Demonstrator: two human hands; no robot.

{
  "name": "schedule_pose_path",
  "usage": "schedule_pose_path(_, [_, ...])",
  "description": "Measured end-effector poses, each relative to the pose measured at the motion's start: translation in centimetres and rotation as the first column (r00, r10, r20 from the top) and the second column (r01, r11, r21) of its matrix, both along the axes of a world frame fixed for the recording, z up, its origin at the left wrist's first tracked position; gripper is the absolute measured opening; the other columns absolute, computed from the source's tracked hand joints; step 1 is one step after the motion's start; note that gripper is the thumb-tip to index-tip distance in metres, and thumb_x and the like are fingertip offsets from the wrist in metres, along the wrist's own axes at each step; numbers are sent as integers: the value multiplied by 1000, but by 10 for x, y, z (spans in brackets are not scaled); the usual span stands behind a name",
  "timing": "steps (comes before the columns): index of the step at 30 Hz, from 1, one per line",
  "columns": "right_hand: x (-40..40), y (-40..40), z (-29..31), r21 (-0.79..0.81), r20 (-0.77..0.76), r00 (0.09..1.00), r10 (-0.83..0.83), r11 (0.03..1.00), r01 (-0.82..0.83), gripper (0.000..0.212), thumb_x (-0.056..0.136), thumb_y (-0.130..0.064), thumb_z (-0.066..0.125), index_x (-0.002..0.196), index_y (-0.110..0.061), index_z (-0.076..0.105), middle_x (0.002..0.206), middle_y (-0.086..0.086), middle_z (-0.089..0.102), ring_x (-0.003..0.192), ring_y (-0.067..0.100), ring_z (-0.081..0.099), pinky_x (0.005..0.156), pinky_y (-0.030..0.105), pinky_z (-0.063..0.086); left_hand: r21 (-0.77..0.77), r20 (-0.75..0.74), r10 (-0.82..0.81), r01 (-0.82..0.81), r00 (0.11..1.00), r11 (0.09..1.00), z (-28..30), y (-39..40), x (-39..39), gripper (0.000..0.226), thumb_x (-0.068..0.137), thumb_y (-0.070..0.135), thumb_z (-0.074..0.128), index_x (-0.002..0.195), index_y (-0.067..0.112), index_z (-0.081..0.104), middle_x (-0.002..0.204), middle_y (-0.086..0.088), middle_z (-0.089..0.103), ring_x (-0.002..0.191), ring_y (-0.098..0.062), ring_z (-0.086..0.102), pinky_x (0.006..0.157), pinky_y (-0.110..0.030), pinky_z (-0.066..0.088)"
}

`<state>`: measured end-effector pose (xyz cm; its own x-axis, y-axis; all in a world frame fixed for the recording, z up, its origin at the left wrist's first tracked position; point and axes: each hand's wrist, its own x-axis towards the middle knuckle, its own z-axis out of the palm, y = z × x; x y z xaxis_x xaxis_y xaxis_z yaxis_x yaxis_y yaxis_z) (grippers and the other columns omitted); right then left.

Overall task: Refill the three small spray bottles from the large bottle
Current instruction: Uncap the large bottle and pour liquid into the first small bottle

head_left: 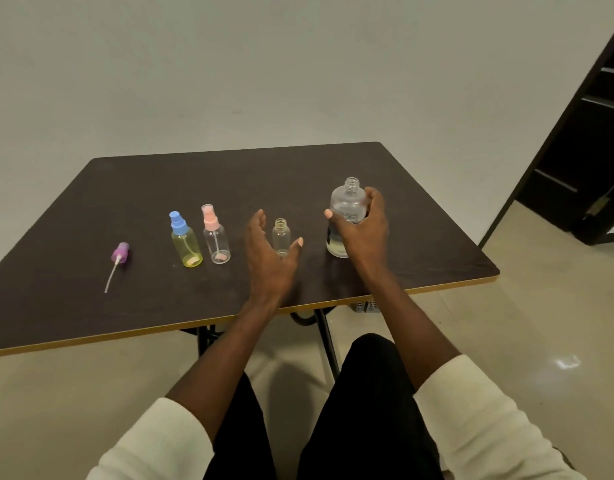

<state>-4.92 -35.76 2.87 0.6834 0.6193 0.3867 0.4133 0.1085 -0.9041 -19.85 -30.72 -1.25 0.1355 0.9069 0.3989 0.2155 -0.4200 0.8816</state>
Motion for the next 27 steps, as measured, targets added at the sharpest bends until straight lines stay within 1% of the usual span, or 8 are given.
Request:
schedule_pose_path(2, [3, 3, 1, -26, 11, 1000, 16, 1000, -16, 65, 76, -32, 82, 127, -22, 45, 117, -8, 55, 103, 10, 58, 74, 8, 48, -138, 3, -48, 48, 999, 989, 1, 3, 1, 88, 86, 19, 81, 156, 13, 28, 156, -8, 42, 143, -19, 41, 115, -31, 39])
schedule_pose_path(4, [7, 5, 0, -49, 16, 999, 36, 998, -35, 62, 76, -29, 82, 126, -23, 45, 116, -8, 55, 102, 11, 59, 78, 12, 50, -189, -1, -41, 41, 999, 981, 0, 7, 1, 82, 88, 20, 79, 155, 15, 32, 153, -7, 47, 140, -19, 45, 111, -29, 42])
schedule_pose_path(9, [13, 6, 2, -61, 57, 997, 49, 997, -45, 53, 73, -29, 83, 114, -31, 48, 104, -14, 57, 95, 10, 61, 76, 16, 50, -134, -26, -18, 14, 999, 991, -5, 11, 1, 46, 90, 19, 76, 131, 17, 57, 120, 6, 64, 109, -11, 61, 93, -30, 55])
schedule_pose_path(12, [9, 7, 3, -52, 105, 991, 87, 995, -82, 45, 72, -29, 83, 107, -26, 55, 101, -10, 62, 92, 11, 62, 77, 25, 56, -100, -6, -24, 23, 1000, 995, -5, 10, 1, 35, 90, 17, 74, 121, 26, 60, 101, 19, 61, 91, 1, 60, 81, -15, 48])
schedule_pose_path(16, [1, 11, 4, -78, 145, 979, 141, 988, -131, 50, 68, -32, 83, 111, -28, 58, 105, -8, 65, 96, 12, 63, 82, 35, 57, -77, 44, -38, 41, 998, 996, -7, 11, -1, 34, 90, 17, 74, 122, 24, 63, 104, 16, 66, 96, 6, 62, 79, -7, 47])
schedule_pose_path(20, [-4, 12, 7, -148, 177, 969, 173, 978, -148, 63, 69, -32, 84, 125, -28, 54, 115, -8, 61, 103, 10, 59, 83, 20, 51, -68, 66, -33, 37, 997, 997, -8, 11, -2, 39, 89, 18, 76, 126, 20, 62, 109, 12, 67, 98, 3, 63, 81, -7, 48])
schedule_pose_path(24, [-7, 11, 12, -208, 262, 944, 201, 967, -148, 63, 69, -30, 83, 125, -26, 53, 117, -7, 60, 105, 12, 56, 84, 22, 49, -55, 98, -18, 23, 995, 998, -4, 7, -3, 38, 89, 19, 77, 123, 14, 61, 110, 6, 69, 97, 0, 64, 78, -4, 48])
schedule_pose_path(27, [-10, 9, 17, -235, 328, 917, 228, 960, -154, 64, 70, -27, 82, 126, -23, 53, 118, -4, 60, 102, 10, 54, 84, 24, 49, -29, 112, 1, 2, 994, 1000, -2, 5, -3, 34, 89, 18, 78, 119, 21, 63, 103, 13, 68, 94, 6, 64, 77, -4, 47])
